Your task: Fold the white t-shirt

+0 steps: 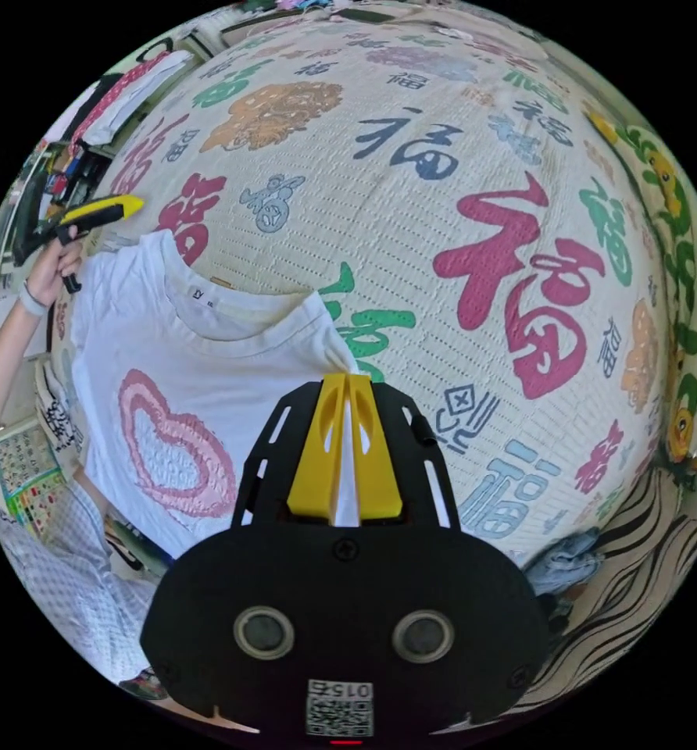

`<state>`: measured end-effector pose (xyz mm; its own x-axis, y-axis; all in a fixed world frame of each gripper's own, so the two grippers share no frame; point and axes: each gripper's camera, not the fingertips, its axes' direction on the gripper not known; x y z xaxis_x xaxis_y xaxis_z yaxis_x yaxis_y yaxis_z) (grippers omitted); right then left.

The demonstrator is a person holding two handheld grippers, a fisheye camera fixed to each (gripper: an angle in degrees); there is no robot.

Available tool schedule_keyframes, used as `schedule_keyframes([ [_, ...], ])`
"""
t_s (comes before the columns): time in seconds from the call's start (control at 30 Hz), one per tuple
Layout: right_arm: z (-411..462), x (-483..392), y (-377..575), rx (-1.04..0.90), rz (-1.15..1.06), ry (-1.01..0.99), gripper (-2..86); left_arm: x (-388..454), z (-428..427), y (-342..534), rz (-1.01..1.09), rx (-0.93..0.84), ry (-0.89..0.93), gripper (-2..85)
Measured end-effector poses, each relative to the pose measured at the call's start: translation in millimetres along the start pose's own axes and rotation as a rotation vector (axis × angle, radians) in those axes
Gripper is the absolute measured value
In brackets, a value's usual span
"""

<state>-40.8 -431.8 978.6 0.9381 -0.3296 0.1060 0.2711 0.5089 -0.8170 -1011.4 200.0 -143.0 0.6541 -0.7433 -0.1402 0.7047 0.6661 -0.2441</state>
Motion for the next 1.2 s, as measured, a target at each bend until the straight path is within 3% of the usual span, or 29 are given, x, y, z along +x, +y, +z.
schedule_keyframes([
  [0.1,1.2,2.8,16.3,-0.013,0.009,0.021,-0.3,7.1,14.5,8.9,0.056,-0.126,0.112,6.3],
  [0.2,-0.7,16.1,36.7,-0.014,0.052,-0.017,0.4,21.9,27.6,23.5,0.175,-0.261,0.033,1.9],
  [0.33,-0.7,31.0,67.3,0.019,0.140,-0.053,2.7,32.5,25.4,28.4,0.142,-0.246,-0.069,1.6],
  [0.43,-8.0,27.9,116.5,0.089,0.182,0.017,3.8,56.1,14.5,45.4,0.210,-0.203,-0.251,3.4],
  [0.6,-2.8,-1.8,273.3,0.133,0.134,-0.088,1.0,82.2,-57.5,142.5,0.163,-0.141,-0.455,0.5],
  [0.73,22.5,-19.0,404.1,0.107,0.176,-0.161,-0.1,84.6,-114.8,248.4,0.057,-0.143,-0.277,1.3],
  [0.97,99.2,-11.4,619.1,-0.010,0.593,-0.403,7.3,90.8,-137.8,462.9,-0.310,-0.363,-0.008,7.0],
  [1.07,120.5,-10.0,672.5,0.003,0.681,-0.448,9.3,103.1,-130.4,521.0,-0.351,-0.394,-0.007,7.5],
  [1.2,144.1,-15.4,709.0,0.052,0.651,-0.491,9.5,109.5,-137.1,558.6,-0.360,-0.282,-0.037,7.8],
])
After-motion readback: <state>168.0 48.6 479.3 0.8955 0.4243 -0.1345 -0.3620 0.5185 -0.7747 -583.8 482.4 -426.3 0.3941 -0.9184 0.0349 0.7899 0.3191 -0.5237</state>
